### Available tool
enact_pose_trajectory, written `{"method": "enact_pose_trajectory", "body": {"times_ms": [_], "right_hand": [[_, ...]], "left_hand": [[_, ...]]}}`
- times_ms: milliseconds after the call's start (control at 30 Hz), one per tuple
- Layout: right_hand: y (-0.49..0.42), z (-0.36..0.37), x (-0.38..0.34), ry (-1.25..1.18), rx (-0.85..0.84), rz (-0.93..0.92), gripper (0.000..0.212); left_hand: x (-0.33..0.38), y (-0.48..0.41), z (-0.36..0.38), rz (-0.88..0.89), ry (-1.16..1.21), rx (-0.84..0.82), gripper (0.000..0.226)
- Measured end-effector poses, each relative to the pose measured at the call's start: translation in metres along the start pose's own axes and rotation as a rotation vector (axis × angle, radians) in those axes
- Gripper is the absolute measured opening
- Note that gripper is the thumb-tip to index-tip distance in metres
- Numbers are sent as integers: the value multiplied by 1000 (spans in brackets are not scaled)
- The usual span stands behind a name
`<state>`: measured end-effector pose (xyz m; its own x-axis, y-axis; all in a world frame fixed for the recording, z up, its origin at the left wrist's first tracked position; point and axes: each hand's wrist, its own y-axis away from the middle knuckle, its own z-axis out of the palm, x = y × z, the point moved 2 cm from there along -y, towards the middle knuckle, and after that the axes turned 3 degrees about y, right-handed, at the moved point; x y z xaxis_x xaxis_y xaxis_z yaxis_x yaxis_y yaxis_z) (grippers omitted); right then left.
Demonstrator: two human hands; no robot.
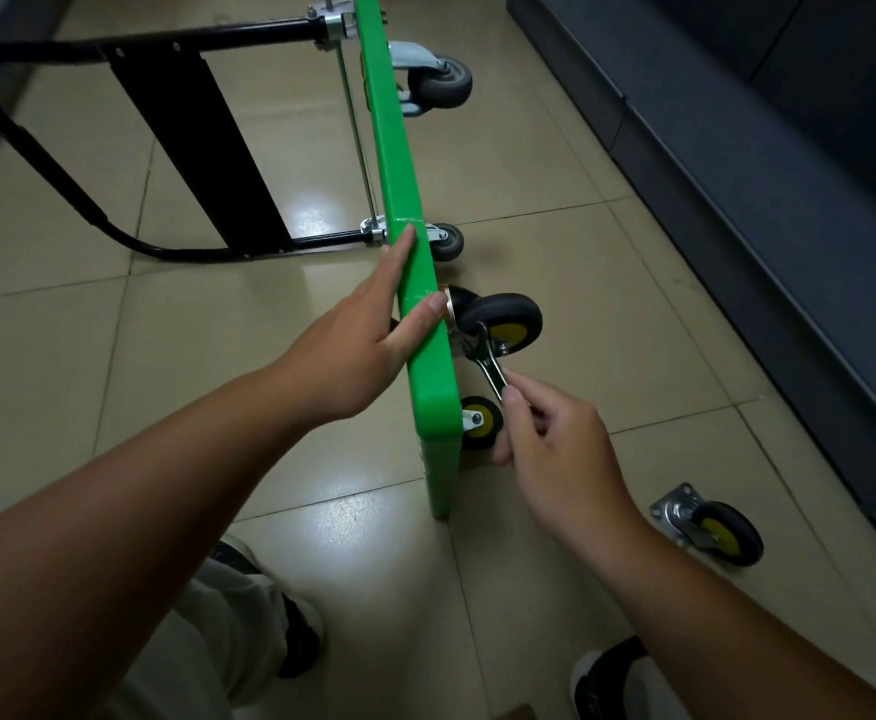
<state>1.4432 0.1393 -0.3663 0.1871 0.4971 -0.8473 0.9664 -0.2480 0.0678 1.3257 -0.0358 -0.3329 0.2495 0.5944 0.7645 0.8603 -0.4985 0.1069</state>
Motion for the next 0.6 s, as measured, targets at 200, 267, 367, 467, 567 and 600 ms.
{"method": "enact_pose_trajectory", "body": {"times_ms": [200, 267, 367, 467, 567, 600], "right_hand": [[-7, -3, -45, -147, -208, 213, 26], [-13, -7, -55, -170, -258, 283, 27], [-25, -18, -70, -149, -319, 363, 24], [-34, -20, -88, -15, -390, 378, 18], [-39, -13, -93, 48, -417, 391, 18], [-39, -11, -92, 51, -413, 397, 19]], "left_hand": [[2, 3, -1, 24, 26, 27, 81], [1, 2, -1, 23, 27, 35, 80], [-2, 1, 0, 22, 0, 32, 81], [-2, 0, 2, 26, -49, 41, 81], [0, -1, 5, 41, -104, 78, 76], [1, -1, 5, 40, -117, 89, 73]]}}
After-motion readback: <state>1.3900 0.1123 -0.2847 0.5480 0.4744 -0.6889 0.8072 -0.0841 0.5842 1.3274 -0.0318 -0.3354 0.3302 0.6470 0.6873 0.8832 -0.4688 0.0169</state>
